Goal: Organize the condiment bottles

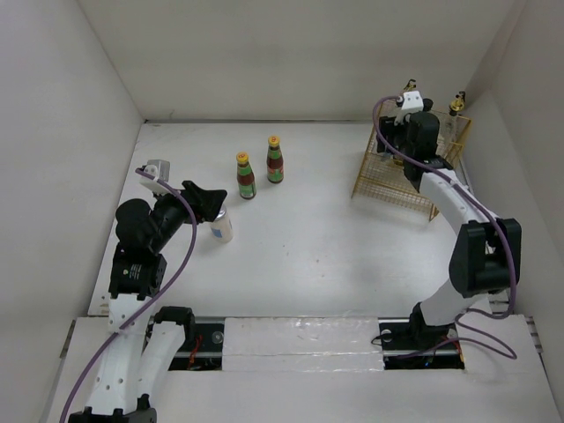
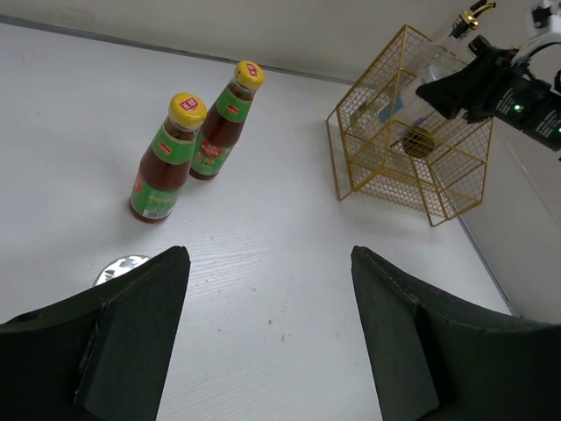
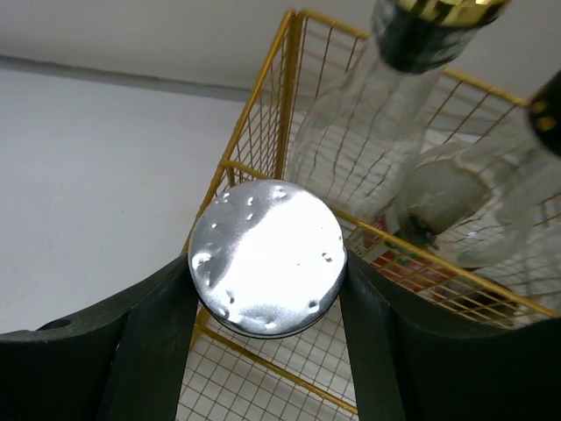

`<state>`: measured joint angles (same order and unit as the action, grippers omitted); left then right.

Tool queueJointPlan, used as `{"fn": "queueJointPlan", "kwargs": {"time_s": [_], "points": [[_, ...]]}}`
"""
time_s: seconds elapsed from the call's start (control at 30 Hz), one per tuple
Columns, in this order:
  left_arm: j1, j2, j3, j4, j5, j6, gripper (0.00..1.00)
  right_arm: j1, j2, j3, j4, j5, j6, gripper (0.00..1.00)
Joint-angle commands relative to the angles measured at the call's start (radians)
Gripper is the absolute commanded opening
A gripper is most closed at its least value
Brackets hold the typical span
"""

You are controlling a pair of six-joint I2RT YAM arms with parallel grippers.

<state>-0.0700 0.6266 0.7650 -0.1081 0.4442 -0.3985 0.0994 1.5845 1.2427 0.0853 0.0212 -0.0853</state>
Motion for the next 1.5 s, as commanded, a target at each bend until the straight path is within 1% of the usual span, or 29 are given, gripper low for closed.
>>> {"fn": "queueJointPlan", "kwargs": {"time_s": [0.0,0.1,0.2,0.23,0.3,0.33,0.37,0.47,0.53,0.57,0.6,0.7,0.83,0.87,0.9,0.97,1.0,1.1,1.13,1.2,1.23,1.3,1.33,1.37,1.4,1.43,1.47], "points": [[0.006,0.002,-0.004,0.050,0.007,0.000,0.71,0.006,0.031,0.001,0.154,-0.027,0.015,0.46],[0.006,0.002,-0.004,0.050,0.007,0.000,0.72,0.016,0.063,0.001,0.154,-0.027,0.027,0.46],[0.006,-0.007,-0.004,0.050,-0.006,0.000,0.72,0.016,0.072,-0.008,0.154,-0.018,0.038,0.52],[0.006,-0.007,-0.004,0.050,-0.006,0.000,0.72,0.026,0.072,-0.008,0.154,-0.018,0.038,0.60],[0.006,-0.007,-0.004,0.050,-0.006,0.000,0.73,0.039,0.072,-0.017,0.154,-0.009,0.047,0.73],[0.006,-0.007,-0.004,0.050,-0.006,0.000,0.74,0.039,0.072,-0.017,0.154,-0.009,0.047,0.87],[0.006,-0.007,-0.004,0.050,-0.006,0.000,0.74,0.048,0.057,-0.017,0.154,0.009,0.047,0.91],[0.006,0.005,-0.004,0.050,-0.006,0.000,0.78,0.057,0.007,-0.017,0.154,0.029,0.047,1.00],[0.006,0.005,-0.004,0.050,-0.006,0.000,0.83,0.066,-0.029,-0.017,0.134,0.039,0.047,1.00],[0.006,0.005,-0.004,0.050,-0.006,0.000,0.94,0.078,-0.072,-0.017,0.134,0.061,0.033,1.00],[0.006,-0.004,-0.004,0.050,-0.006,0.000,1.00,0.079,-0.093,-0.017,0.134,0.077,0.019,1.00],[0.006,-0.004,0.007,0.050,-0.015,0.000,1.00,0.121,-0.170,-0.029,0.134,0.097,-0.002,1.00],[0.006,-0.024,0.007,0.050,-0.048,-0.019,1.00,0.230,-0.241,-0.072,0.151,0.083,-0.036,1.00],[0.006,-0.034,0.007,0.050,-0.062,-0.019,1.00,0.256,-0.241,-0.081,0.169,0.069,-0.051,1.00],[0.006,-0.034,0.007,0.050,-0.073,-0.029,1.00,0.311,-0.241,-0.081,0.178,0.069,-0.051,1.00],[0.006,-0.045,0.007,0.060,-0.085,-0.039,1.00,0.359,-0.241,-0.091,0.179,0.019,-0.073,1.00],[0.006,-0.045,0.019,0.061,-0.085,-0.039,1.00,0.402,-0.229,-0.091,0.179,0.005,-0.073,1.00],[0.006,-0.045,0.055,0.038,-0.094,-0.039,1.00,0.468,-0.202,-0.082,0.179,-0.044,-0.073,1.00],[0.006,-0.054,0.056,0.038,-0.105,-0.039,1.00,0.518,-0.193,-0.081,0.179,-0.058,-0.073,1.00],[0.006,-0.054,0.068,0.038,-0.116,-0.039,1.00,0.574,-0.193,-0.091,0.179,-0.084,-0.073,0.97],[0.006,-0.054,0.068,0.028,-0.116,-0.039,1.00,0.633,-0.193,-0.091,0.179,-0.095,-0.073,0.95],[0.006,-0.065,0.039,0.051,-0.116,-0.039,1.00,0.693,-0.193,-0.146,0.214,-0.113,-0.073,0.78],[0.006,-0.065,0.005,0.064,-0.116,-0.039,1.00,0.750,-0.184,-0.164,0.234,-0.133,-0.053,0.60],[0.006,-0.065,0.005,0.064,-0.104,-0.039,0.98,0.778,-0.173,-0.187,0.296,-0.144,-0.036,0.35],[0.006,-0.065,0.005,0.064,-0.095,-0.039,0.87,0.807,-0.143,-0.222,0.330,-0.156,-0.021,0.07],[0.006,-0.065,0.005,0.064,-0.082,-0.039,0.81,0.833,-0.121,-0.233,0.361,-0.156,-0.011,0.00],[0.006,-0.065,0.005,0.064,-0.082,-0.030,0.72,0.885,-0.098,-0.242,0.425,-0.156,-0.011,0.00]]}}
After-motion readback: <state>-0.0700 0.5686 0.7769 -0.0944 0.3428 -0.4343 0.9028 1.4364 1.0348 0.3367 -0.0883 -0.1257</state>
